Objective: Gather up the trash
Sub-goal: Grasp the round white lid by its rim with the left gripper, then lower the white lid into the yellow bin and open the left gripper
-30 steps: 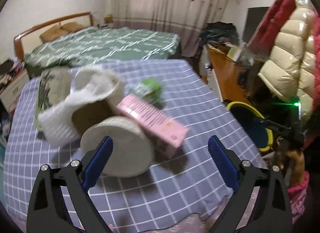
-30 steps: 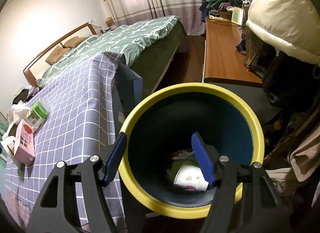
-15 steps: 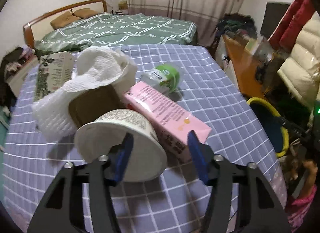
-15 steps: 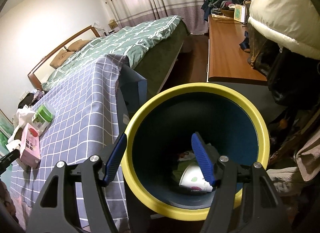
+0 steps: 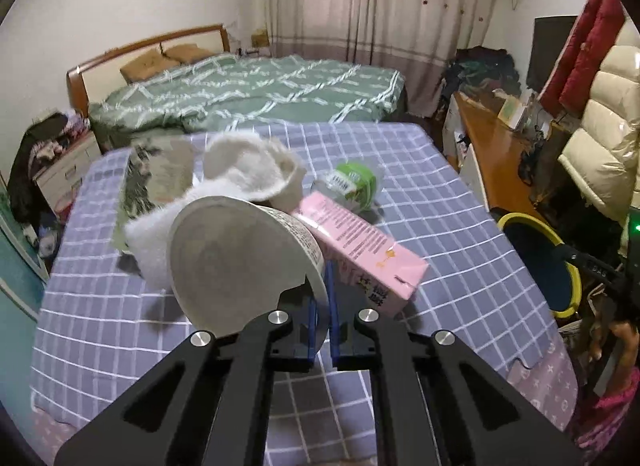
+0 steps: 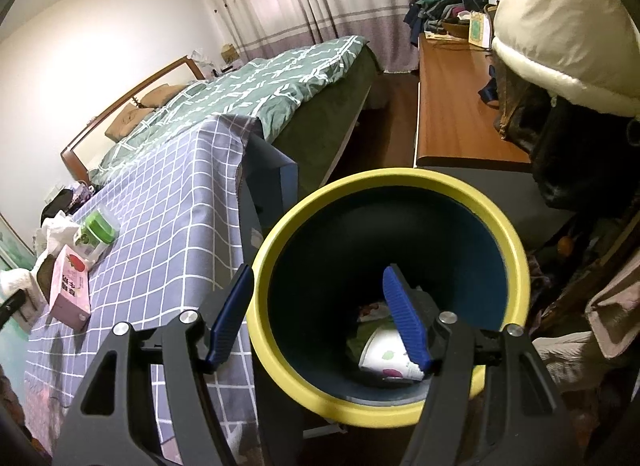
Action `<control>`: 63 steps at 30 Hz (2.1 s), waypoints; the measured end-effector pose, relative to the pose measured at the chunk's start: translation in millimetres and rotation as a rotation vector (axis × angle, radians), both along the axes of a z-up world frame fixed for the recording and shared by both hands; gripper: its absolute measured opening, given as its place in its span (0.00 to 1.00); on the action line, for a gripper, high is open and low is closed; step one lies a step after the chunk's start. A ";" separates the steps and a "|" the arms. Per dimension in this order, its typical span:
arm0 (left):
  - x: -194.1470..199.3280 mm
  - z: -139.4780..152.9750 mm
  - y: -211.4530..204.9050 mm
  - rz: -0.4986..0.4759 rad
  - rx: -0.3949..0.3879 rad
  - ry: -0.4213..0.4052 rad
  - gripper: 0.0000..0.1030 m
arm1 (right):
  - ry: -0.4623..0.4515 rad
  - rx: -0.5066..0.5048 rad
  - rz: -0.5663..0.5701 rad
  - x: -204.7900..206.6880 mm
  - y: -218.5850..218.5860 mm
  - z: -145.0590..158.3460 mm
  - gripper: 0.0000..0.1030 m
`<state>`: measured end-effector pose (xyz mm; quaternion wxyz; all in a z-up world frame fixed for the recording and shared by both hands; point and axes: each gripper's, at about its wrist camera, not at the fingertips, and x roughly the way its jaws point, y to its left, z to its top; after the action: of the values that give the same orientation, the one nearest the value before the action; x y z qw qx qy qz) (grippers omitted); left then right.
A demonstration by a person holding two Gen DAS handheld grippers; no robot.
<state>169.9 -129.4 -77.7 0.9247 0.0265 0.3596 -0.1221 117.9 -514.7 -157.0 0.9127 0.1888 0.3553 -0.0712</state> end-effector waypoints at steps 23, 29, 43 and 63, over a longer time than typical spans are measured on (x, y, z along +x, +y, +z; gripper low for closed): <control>22.6 -3.1 -323.1 -0.758 0.012 0.130 0.05 | 0.006 -0.168 -0.201 -108.4 -46.1 28.0 0.62; 35.0 -45.9 -374.3 -0.785 0.049 0.243 0.06 | 0.016 -0.155 -0.213 -117.0 -52.3 23.5 0.62; 47.4 -71.7 -387.0 -0.750 0.015 0.295 0.91 | 0.021 -0.147 -0.222 -128.1 -49.9 27.6 0.62; 21.0 38.1 -221.4 -0.566 -0.123 0.096 0.92 | 0.027 -0.137 -0.116 -116.1 -20.8 31.5 0.62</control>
<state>190.8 -350.9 -39.6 0.8357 0.0638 0.3730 -0.3981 1.8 -535.5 -125.4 0.9129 0.1454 0.3505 -0.1506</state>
